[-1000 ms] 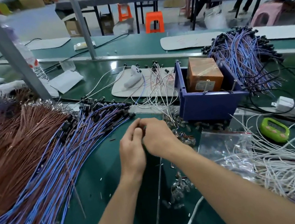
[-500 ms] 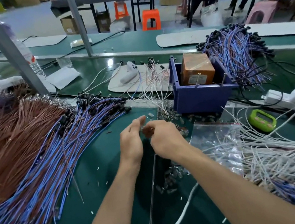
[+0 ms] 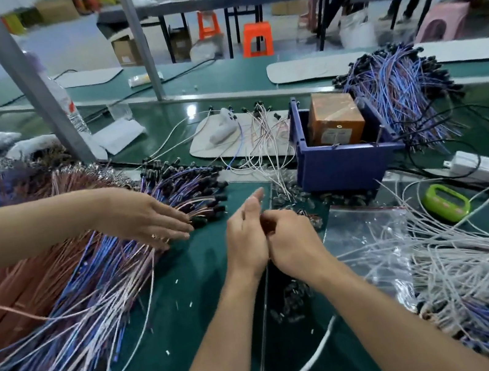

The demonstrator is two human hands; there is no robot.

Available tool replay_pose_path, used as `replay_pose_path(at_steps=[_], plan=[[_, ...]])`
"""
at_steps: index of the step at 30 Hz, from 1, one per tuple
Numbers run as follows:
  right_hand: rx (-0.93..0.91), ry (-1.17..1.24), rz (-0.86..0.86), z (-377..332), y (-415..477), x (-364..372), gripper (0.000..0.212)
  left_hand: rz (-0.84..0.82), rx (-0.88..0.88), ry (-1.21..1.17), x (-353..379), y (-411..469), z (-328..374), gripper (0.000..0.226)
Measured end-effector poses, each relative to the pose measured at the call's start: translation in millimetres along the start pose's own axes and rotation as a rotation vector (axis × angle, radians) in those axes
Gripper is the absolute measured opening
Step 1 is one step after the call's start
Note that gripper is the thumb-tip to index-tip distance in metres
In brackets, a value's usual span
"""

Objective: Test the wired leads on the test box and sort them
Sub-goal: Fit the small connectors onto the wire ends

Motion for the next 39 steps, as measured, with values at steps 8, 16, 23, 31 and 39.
replay_pose_path(at_steps=[8, 16, 23, 31, 39], plan=[[-0.013, -0.035, -0.048, 6, 4, -7, 0.022, 0.117, 0.184, 0.385, -18, -23, 32, 0.041], [-0.015, -0.050, -0.115, -10, 27, -1, 0.038, 0.468, 0.029, 1.218, -117, 1, 32, 0.056], [-0.007, -0.017, -0.148, -13, 30, 12, 0.035, 0.465, 0.069, 1.354, -109, 1, 23, 0.010], [0.004, -0.081, -0.132, -26, 39, 15, 0.036, 0.288, 0.029, 1.278, -54, 10, 15, 0.016], [-0.037, -0.134, -0.070, -22, 49, 11, 0.030, 0.360, -0.033, 0.887, -135, 9, 44, 0.013]])
Point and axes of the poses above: each hand's wrist, its own y-axis towards the middle knuckle, its own x-axis out of the palm, z = x × y, the point moved 2 cm from there along y, towards the middle knuckle, and after that the axes turned 1 degree about -z, right-handed, at the moved point
